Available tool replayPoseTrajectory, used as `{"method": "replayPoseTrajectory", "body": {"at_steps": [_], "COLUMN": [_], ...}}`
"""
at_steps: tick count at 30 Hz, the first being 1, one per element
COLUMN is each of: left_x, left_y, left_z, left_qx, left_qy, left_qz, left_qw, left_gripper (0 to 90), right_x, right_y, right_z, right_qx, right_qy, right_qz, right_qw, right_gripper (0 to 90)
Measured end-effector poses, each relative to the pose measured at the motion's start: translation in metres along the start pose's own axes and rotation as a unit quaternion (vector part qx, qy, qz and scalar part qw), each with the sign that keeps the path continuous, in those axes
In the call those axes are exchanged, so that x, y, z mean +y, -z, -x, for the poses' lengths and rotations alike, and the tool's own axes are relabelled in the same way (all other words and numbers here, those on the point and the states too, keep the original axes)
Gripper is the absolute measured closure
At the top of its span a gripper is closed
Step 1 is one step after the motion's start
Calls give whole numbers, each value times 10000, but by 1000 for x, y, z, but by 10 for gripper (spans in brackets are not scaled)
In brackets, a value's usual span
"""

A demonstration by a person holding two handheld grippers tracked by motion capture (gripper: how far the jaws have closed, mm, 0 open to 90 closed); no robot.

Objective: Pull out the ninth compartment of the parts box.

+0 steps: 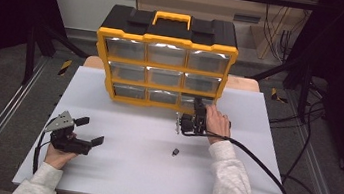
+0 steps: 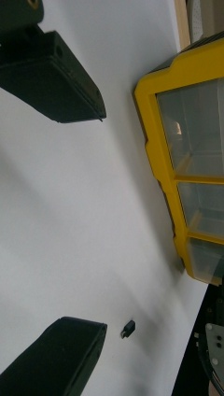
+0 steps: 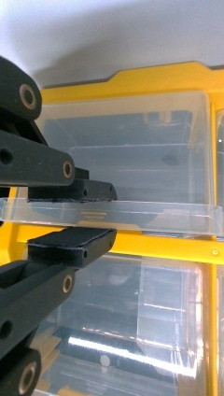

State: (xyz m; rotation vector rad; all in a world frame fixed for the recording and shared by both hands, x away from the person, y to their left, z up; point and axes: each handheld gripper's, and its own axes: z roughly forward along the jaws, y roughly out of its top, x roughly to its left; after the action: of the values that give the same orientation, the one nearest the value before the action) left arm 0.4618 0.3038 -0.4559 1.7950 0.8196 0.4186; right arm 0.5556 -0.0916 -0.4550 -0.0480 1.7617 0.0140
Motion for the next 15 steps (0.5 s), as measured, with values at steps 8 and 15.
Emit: {"method": "replayPoseTrajectory", "body": {"at_steps": [8,15], "left_x": [0,0], "left_y": [0,1], "left_z": [0,0], "left_qx": [11,8], "left_qy": [-13,-10], "left_qz": [9,23], "left_qw": [10000,10000], "left_gripper": [0,0], "right_x": [0,0], "right_y": [6,12], "right_z": [0,0], "right_qx": [39,71], "right_qy": [-39,-49], "right_qz": [40,53], "right_qw": [10000,9999], "right_gripper": [764,764]}}
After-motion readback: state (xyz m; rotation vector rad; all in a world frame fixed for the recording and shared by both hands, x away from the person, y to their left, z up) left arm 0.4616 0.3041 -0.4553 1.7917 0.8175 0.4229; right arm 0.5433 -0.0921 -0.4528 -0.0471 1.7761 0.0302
